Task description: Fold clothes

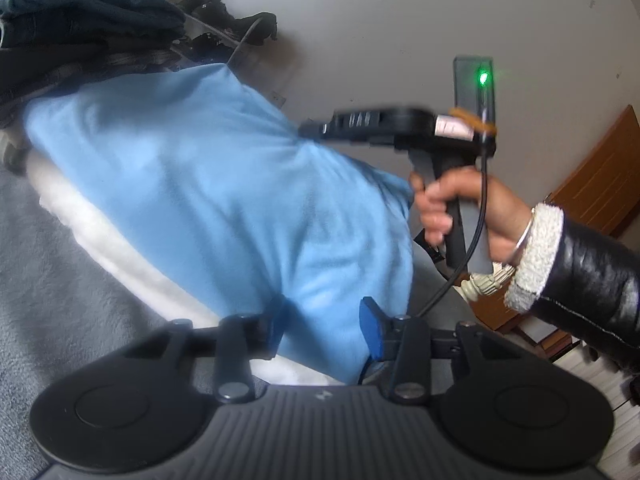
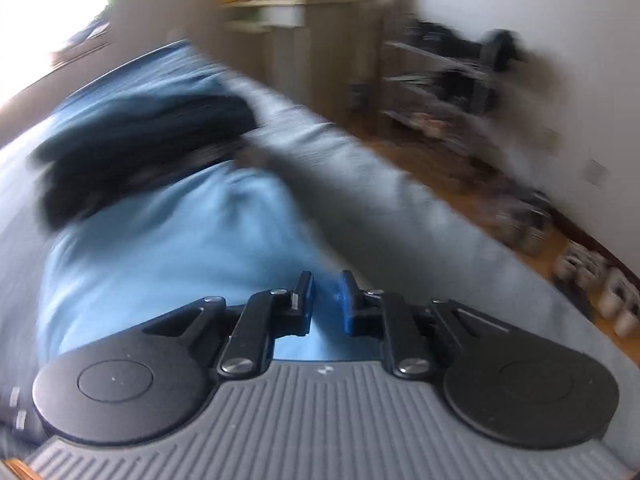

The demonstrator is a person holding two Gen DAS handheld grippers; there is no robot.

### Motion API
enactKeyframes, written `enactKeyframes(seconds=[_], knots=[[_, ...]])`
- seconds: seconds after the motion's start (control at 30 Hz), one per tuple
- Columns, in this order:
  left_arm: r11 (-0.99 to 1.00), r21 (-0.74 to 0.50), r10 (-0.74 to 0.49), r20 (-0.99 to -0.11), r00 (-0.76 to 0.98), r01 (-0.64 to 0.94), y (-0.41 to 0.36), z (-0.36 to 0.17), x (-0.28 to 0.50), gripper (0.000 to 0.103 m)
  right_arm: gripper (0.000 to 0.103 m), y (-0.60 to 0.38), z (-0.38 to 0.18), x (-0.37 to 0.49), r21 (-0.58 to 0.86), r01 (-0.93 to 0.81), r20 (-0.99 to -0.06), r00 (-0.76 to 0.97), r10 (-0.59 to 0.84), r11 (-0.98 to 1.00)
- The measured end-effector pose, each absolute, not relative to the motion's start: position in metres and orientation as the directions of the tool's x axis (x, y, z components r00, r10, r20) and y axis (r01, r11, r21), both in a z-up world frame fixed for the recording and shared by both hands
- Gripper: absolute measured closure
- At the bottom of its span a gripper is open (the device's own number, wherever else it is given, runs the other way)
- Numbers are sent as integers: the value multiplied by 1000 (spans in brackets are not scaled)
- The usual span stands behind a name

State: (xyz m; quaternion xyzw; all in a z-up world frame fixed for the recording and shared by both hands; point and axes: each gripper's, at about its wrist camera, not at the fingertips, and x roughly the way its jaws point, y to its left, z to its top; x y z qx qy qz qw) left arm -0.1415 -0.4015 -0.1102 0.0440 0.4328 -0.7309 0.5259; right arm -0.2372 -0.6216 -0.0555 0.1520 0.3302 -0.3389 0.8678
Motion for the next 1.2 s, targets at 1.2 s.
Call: enactKeyframes(seconds=[1.2], knots=[[140, -663, -874, -432, -223, 736, -463, -130, 1, 60, 88, -636, -59, -151, 225, 581, -664, 679, -314, 782]])
